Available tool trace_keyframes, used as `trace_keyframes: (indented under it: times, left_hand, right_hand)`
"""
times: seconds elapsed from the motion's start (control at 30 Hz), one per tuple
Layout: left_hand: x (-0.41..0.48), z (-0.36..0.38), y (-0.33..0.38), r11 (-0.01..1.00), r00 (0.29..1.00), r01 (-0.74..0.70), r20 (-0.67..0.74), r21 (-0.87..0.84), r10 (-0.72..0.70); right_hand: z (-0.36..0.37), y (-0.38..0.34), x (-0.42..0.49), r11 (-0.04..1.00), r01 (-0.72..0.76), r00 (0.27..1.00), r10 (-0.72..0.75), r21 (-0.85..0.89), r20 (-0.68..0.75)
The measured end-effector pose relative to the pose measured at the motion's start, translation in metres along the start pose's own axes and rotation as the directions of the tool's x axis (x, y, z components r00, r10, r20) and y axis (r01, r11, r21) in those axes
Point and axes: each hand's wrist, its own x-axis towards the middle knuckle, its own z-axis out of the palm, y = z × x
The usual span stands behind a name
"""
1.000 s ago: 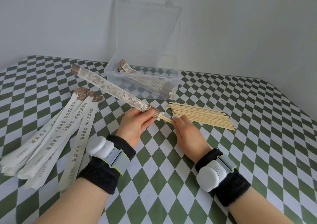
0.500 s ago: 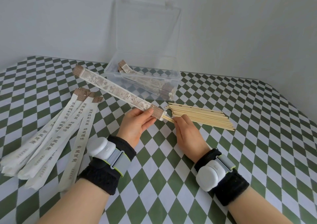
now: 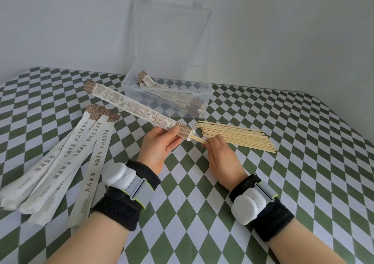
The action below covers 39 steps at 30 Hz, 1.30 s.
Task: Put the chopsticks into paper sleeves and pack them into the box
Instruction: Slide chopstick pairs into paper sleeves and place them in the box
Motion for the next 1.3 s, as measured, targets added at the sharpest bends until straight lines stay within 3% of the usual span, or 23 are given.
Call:
trace_keyframes:
  times: [0.33, 0.6, 0.8, 0.97, 1.3]
  left_hand:
    - [0.0012, -0.0012, 0.0039, 0.993, 0.999, 0.018, -0.038, -0.118, -0.022]
    - [0.0004, 0.0025, 0.0009, 0.994, 0.991, 0.099, 0.091, -0.034, -0.096]
    - [0.0003, 0.0018, 0.0020, 0.992, 0.993, 0.114, 0.037, -0.054, -0.112]
    - [-0.0017, 0.0026, 0.0044, 0.992, 0.993, 0.112, 0.037, -0.063, -0.110]
    - [-0.0064, 0.0069, 0.0030, 0.987, 0.984, 0.123, 0.119, 0.102, -0.135]
  right_hand:
    - [-0.0018, 0.0018, -0.0019, 0.998, 0.010, 0.994, -0.002, 0.067, -0.109]
    - [-0.0016, 0.0014, -0.0035, 0.984, 0.087, 0.996, -0.091, 0.156, 0.014]
    - [-0.0032, 0.0042, -0.0039, 0.931, 0.084, 0.986, -0.128, 0.355, 0.103]
    - [-0.0030, 0.0050, -0.0020, 0.918, 0.065, 0.987, -0.116, 0.391, 0.107]
    - [-0.0034, 0.0050, -0.0006, 0.919, 0.068, 0.991, -0.109, 0.389, 0.083]
